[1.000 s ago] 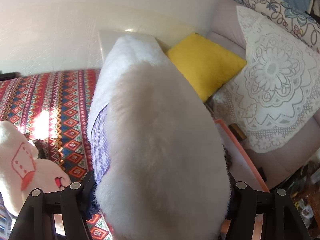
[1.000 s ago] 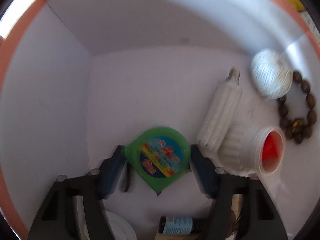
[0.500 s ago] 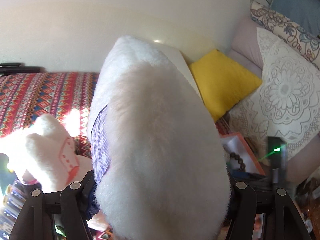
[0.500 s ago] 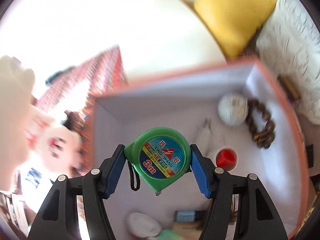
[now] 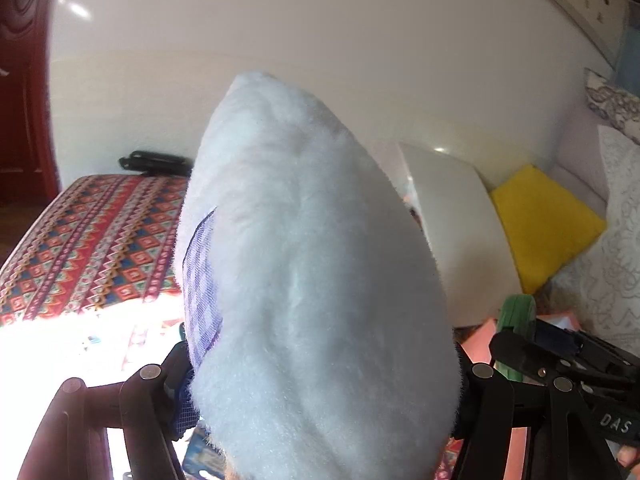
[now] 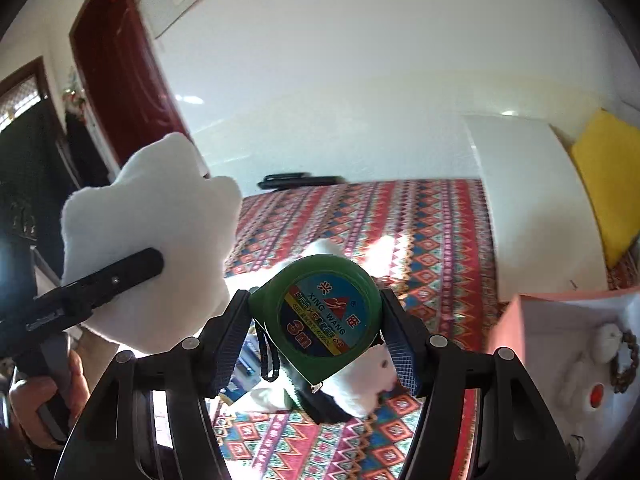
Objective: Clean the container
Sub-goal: 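Carry the plush and tape dispenser out and release them on the blanket, then grasp the white cup with red insert with the right gripper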
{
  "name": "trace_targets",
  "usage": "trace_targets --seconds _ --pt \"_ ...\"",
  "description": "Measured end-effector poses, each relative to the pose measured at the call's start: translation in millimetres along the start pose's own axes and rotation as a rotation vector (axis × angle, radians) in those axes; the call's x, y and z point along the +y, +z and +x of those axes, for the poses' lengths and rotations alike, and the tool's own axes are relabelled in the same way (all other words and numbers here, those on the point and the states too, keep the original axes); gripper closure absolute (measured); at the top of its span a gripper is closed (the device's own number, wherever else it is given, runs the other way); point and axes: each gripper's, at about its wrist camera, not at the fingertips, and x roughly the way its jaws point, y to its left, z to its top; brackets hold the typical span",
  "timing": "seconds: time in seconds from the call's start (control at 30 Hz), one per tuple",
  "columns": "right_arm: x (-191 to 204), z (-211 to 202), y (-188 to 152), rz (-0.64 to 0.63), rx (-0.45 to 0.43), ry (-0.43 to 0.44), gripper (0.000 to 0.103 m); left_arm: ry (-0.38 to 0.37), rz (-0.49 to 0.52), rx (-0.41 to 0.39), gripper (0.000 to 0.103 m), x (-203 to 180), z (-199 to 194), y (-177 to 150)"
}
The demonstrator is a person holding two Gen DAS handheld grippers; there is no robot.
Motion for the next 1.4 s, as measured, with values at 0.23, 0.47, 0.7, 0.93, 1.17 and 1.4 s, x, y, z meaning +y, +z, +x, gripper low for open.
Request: trace_targets --seconds 0.23,0.47,0.7,0.93,1.17,1.4 --pt "55.1 64.2 -8.1 -0.110 -0.010 -0.045 0.022 0.258 -0.099 0.095 0.019 94.5 49.1 -8.6" --pt "24.0 68.4 4.2 -0.042 -0.046 -0.057 0.021 0.306 -0.126 0.138 0.017 116.4 70.4 -17.0" --pt "-45.7 10.8 13.2 0.093 -0.088 -0.166 0.019 0.193 -0.018 0.155 0.017 27.2 77.0 -15.0" --pt "-175.5 -56.4 -21.4 0.247 0.050 -0.553 0.008 -0.018 0.221 0.188 0.013 -130.4 81.5 -28.7" --pt "-320.1 -54.9 -106.4 0.542 0.295 -0.590 0.017 -0.116 0.406 0.282 0.012 -253.9 100.8 -64.2" --pt "-374.7 -34.5 -153.1 0.594 0.399 -0.524 0.058 -0.140 0.484 0.371 0.012 -319.9 133.1 -90.3"
